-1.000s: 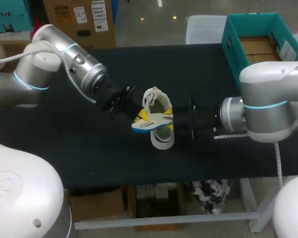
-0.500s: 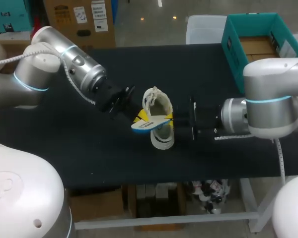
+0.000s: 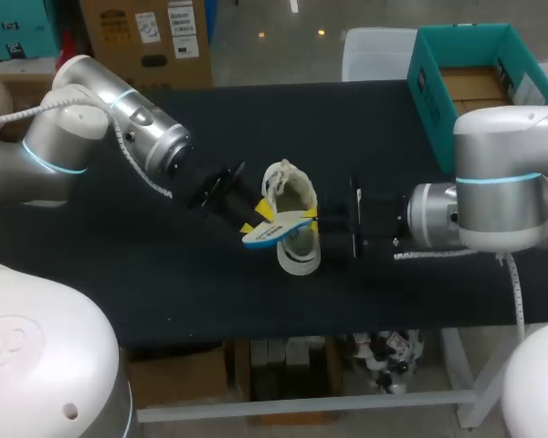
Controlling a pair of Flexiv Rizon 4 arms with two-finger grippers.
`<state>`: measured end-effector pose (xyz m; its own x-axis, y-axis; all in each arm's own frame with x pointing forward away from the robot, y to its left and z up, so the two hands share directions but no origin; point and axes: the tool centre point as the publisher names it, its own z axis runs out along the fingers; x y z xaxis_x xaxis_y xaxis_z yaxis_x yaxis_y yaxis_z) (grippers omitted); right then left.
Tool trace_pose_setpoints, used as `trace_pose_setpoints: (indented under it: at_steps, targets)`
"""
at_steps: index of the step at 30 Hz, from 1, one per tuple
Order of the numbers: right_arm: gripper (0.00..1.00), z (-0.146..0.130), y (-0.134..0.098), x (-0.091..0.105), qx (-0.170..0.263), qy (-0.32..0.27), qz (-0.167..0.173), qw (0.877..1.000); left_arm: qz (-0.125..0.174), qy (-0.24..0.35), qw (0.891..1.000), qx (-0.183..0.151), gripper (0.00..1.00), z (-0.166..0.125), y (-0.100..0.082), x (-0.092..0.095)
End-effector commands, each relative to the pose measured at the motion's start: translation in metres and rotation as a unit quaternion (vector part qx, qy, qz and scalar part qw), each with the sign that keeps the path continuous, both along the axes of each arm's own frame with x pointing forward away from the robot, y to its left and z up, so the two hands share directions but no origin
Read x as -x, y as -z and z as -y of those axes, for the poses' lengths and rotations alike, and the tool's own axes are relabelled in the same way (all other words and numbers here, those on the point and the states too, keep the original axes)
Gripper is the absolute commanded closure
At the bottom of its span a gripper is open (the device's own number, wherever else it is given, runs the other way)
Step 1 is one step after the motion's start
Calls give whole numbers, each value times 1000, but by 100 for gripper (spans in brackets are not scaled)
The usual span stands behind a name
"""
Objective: Open the shoe tongue, take the insole out of the shoe, put the insole back into the shoe, and pack the shoe into the shoebox
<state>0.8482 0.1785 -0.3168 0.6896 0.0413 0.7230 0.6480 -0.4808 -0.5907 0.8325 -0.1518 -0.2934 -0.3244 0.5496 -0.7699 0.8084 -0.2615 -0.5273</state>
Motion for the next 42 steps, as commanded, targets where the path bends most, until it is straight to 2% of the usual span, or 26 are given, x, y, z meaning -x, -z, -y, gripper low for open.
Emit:
trace_pose_setpoints:
  at_steps: [1,2,4,15,18,22,33,36,38,42]
  targets:
    - [100,5,3,2,-14,3,7,1000,-5,-8,1000,0,72,4,8,-1]
    - [100,5,3,2,-15,3,7,1000,-9,-11,1000,1,79,5,10,-2]
    - [100,5,4,2,-16,3,8,1000,-10,-13,1000,0,82,6,11,-2]
    - [100,7,4,5,-27,3,11,1000,-27,-46,999,-5,77,8,28,-17]
    - [100,6,5,5,-29,2,10,1000,-27,-56,998,-5,71,10,29,-20]
    - [100,5,6,3,-30,1,9,1000,-36,-67,997,9,75,12,27,-25]
    - [100,1,8,0,-33,-5,8,999,-43,-84,995,20,74,21,26,-36]
    - [100,0,8,-1,-38,-8,9,999,-43,-91,995,15,79,23,26,-39]
    - [100,-1,8,-1,-37,-9,9,999,-43,-92,995,14,100,24,26,-41]
    - [100,-2,8,-2,-36,-13,9,999,-40,-90,995,12,100,23,23,-42]
